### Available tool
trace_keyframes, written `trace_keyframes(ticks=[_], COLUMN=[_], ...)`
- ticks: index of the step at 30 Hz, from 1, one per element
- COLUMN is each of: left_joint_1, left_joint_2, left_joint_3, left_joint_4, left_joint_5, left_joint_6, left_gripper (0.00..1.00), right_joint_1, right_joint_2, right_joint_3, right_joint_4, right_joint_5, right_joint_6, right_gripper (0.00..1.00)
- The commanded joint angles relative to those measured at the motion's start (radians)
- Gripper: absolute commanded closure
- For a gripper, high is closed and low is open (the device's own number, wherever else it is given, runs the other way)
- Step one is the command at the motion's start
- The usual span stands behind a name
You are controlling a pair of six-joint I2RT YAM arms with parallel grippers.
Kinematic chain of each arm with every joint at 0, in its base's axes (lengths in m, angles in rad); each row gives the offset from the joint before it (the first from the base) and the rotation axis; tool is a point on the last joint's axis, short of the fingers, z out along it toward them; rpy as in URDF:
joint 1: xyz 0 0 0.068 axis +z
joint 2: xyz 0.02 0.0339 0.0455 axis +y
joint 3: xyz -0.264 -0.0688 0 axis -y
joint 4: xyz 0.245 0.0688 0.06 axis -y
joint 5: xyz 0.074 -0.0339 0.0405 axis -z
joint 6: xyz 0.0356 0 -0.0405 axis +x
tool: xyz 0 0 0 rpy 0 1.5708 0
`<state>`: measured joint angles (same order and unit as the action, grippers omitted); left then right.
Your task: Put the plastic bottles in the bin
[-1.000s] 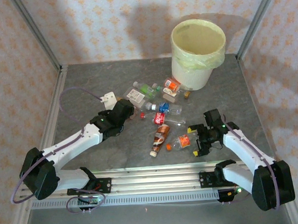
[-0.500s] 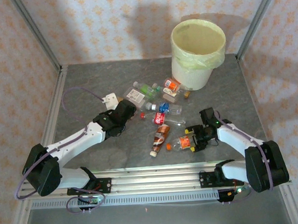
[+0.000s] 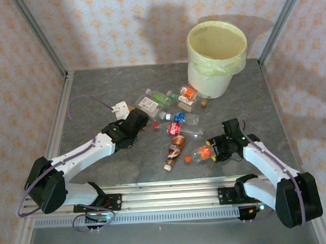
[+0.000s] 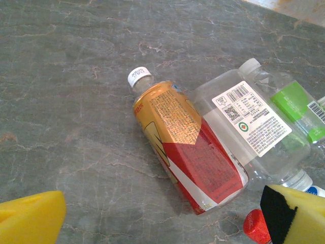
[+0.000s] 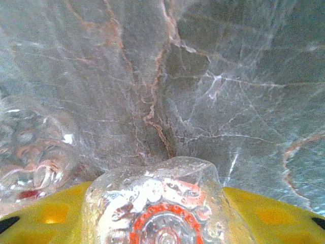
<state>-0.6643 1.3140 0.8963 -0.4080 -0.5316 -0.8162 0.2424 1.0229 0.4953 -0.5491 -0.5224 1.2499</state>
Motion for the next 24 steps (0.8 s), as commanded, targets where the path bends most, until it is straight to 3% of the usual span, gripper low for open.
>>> trace_keyframes(ticks=[1, 8, 14, 16, 24], left_joint_1=[0.012, 0.012, 0.012, 0.012, 0.012], left_joint_2=[0.011, 0.016, 0.011, 0.007, 0.001], left_joint_3=[0.013, 0.013, 0.005, 0.0, -0.009], left_joint_4=[-0.003, -0.003, -0.021, -0.023, -0.011], left_joint_5=[-0.017, -0.007, 0.013, 0.016, 0.044], left_joint_6=[-0.027, -0.036, -0.048, -0.059, -0.079], left_gripper=[0.0, 0.0, 0.0, 0.0, 0.0], right_joint_1=[0.005, 0.003, 0.0, 0.0, 0.0], right_joint_2=[-0.041, -0.049, -0.067, -0.067, 0.001], right_joint_3=[0.065, 0.234, 0.446, 0.508, 0.721], right_joint_4=[-0.188, -0.335, -0.32, -0.298, -0.102], right_joint_5=[0.118, 0.331, 0.446, 0.45, 0.325], right_joint_6=[-0.143, -0.376, -0.499, -0.513, -0.536], right_gripper=[0.52, 0.54, 0.58, 0.63, 0.62])
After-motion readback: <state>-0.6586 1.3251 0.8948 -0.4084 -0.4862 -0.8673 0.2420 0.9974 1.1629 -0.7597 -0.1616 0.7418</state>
